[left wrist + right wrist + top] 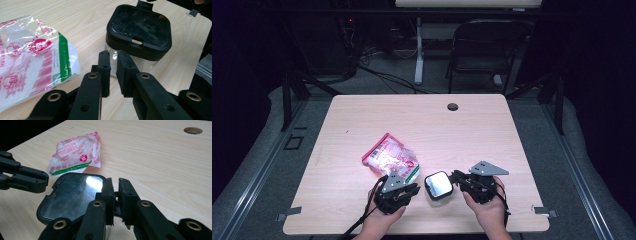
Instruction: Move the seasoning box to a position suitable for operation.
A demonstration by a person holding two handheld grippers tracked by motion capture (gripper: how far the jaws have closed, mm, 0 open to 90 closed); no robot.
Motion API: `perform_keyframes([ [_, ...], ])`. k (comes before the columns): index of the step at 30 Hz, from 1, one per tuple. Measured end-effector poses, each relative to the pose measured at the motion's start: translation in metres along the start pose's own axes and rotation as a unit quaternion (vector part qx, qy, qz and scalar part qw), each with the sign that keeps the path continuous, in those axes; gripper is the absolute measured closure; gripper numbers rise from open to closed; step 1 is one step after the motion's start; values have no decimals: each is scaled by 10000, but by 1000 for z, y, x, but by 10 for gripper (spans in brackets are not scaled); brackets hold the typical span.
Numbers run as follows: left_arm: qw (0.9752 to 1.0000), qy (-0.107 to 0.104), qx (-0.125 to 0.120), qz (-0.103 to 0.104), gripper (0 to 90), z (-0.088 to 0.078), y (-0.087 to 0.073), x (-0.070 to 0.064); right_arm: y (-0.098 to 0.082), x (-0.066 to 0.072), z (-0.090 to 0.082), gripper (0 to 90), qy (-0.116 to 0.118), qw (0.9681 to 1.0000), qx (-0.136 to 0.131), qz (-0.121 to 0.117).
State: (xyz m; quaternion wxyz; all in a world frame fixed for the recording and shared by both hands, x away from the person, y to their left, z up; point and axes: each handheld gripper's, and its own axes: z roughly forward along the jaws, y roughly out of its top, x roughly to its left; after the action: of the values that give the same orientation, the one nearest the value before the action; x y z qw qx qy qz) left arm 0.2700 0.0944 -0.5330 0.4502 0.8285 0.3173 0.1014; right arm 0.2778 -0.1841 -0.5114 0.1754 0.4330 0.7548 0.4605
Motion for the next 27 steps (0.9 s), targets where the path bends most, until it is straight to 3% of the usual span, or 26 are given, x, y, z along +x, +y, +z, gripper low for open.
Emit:
perform_keyframes([
  [8, 9997, -168, 64, 134, 888, 5, 2, -7, -3, -1, 3, 875, 15, 10000, 8, 40],
  [17, 9987, -379, 174, 277, 899, 10, 2, -15, -4, -2, 3, 878, 44, 9999, -28, 120],
  [27, 9987, -390, 172, 274, 899, 11, 2, -17, -5, -2, 3, 878, 41, 9999, -52, 135],
])
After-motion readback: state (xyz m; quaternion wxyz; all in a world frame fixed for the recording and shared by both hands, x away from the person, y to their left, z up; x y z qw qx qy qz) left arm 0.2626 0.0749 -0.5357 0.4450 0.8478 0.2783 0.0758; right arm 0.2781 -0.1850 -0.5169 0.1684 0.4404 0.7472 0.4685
